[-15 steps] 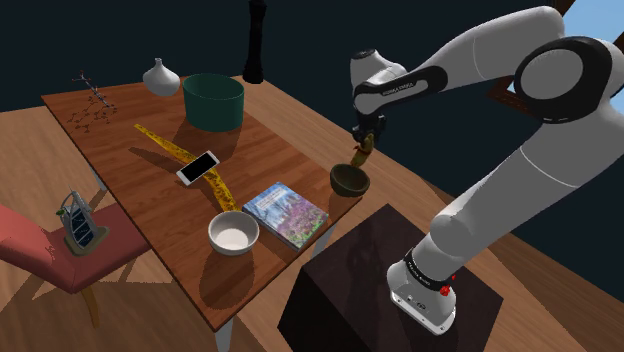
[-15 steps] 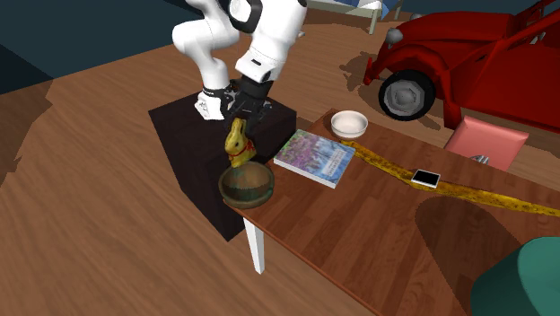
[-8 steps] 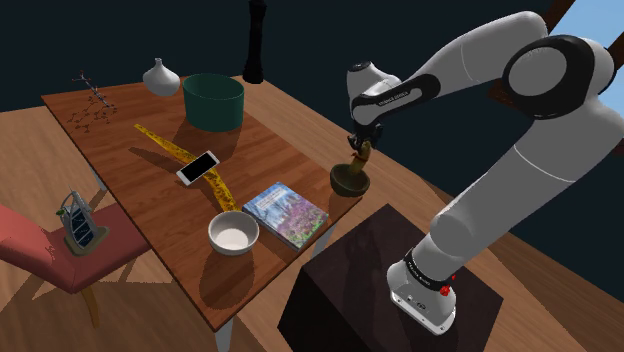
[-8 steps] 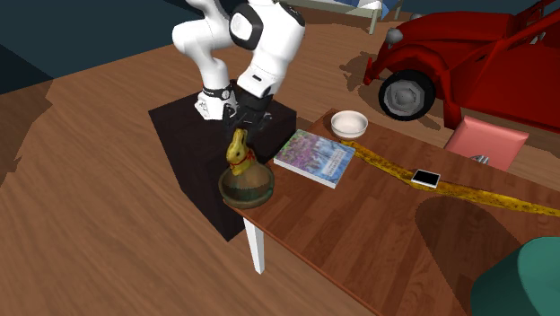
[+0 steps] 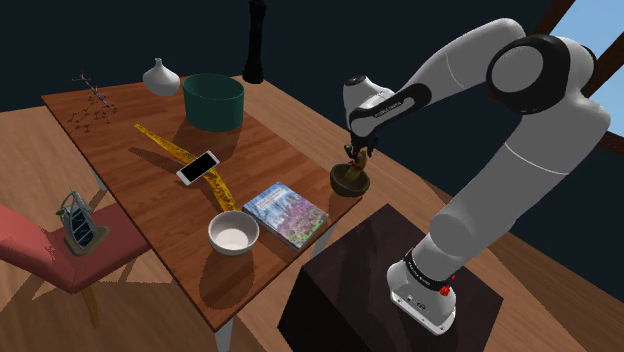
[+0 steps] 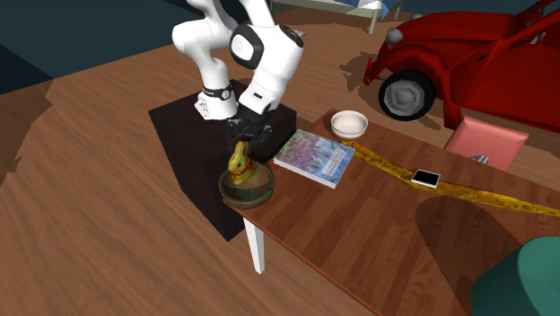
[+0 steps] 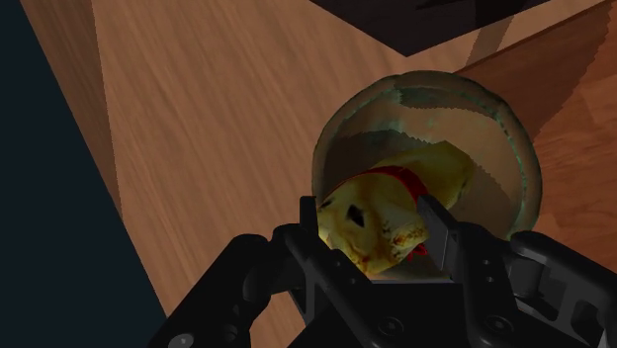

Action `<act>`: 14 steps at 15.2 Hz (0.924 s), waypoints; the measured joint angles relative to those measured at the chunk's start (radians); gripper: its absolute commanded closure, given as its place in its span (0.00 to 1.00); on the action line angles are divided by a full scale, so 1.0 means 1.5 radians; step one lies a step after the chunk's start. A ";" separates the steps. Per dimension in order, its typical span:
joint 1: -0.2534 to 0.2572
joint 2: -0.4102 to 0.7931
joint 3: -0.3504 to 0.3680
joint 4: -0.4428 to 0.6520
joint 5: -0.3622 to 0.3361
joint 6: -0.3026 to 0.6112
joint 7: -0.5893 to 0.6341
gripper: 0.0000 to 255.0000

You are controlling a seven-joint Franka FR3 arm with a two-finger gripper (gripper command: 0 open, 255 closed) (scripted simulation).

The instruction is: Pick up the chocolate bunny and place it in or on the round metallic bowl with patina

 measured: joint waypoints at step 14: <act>0.003 0.000 0.003 0.000 0.001 -0.001 0.004 0.00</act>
